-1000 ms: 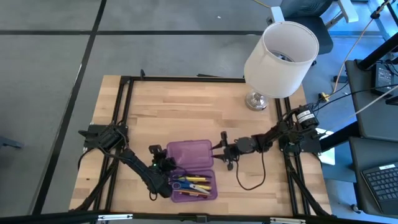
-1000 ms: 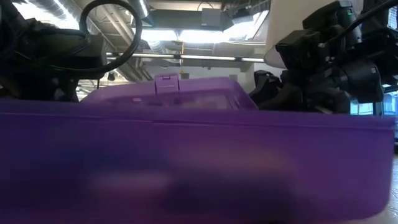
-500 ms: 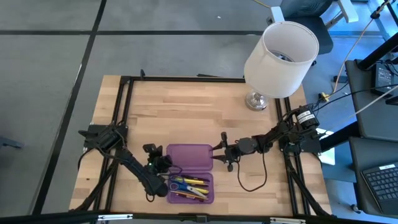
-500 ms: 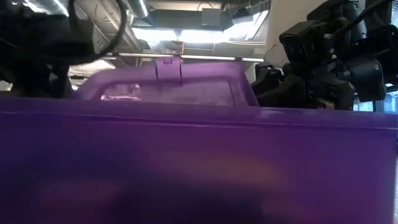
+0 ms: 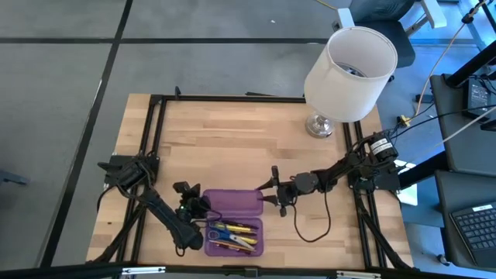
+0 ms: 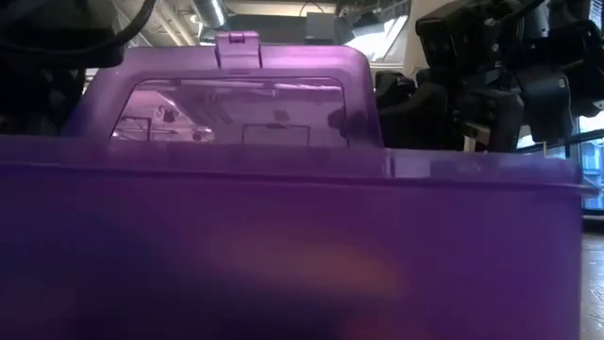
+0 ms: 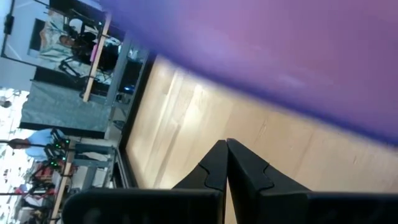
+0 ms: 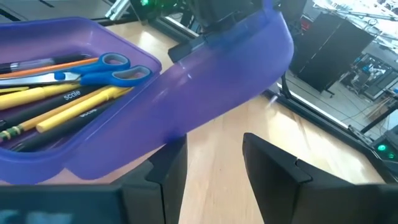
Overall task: Pick & place school supplies into a supply box
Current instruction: Close the violet box
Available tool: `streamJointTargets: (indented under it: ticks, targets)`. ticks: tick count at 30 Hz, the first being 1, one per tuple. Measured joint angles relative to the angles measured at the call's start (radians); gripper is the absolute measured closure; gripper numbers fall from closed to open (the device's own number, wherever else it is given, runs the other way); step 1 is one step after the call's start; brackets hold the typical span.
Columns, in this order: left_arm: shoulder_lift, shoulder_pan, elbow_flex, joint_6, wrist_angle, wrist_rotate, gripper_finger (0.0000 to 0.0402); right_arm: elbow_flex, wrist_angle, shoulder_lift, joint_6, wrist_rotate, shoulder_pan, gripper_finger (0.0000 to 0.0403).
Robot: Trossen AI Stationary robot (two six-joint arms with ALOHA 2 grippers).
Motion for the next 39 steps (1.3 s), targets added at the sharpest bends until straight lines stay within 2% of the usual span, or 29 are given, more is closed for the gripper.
streamJointTargets:
  ticks: [10, 18, 25, 32, 39]
  targets:
    - [-0.058, -0.017, 0.000, -0.019, -0.027, 0.030, 0.0398, 0.002, -0.001, 0.000, -0.001, -0.001, 0.012, 0.0241]
    - [-0.100, -0.023, 0.000, 0.026, -0.026, 0.078, 0.0398, 0.005, 0.006, 0.000, -0.001, -0.003, 0.030, 0.0241]
    - [-0.219, -0.045, 0.000, 0.061, -0.026, 0.073, 0.0398, 0.005, 0.006, 0.000, -0.001, -0.002, 0.048, 0.0241]
    - [-0.368, -0.041, 0.000, 0.049, -0.026, -0.011, 0.0398, 0.037, 0.005, 0.001, -0.002, -0.051, 0.049, 0.0241]
    - [-0.411, -0.041, 0.000, 0.045, -0.026, -0.081, 0.0398, 0.083, -0.006, 0.001, -0.001, -0.131, 0.049, 0.0241]
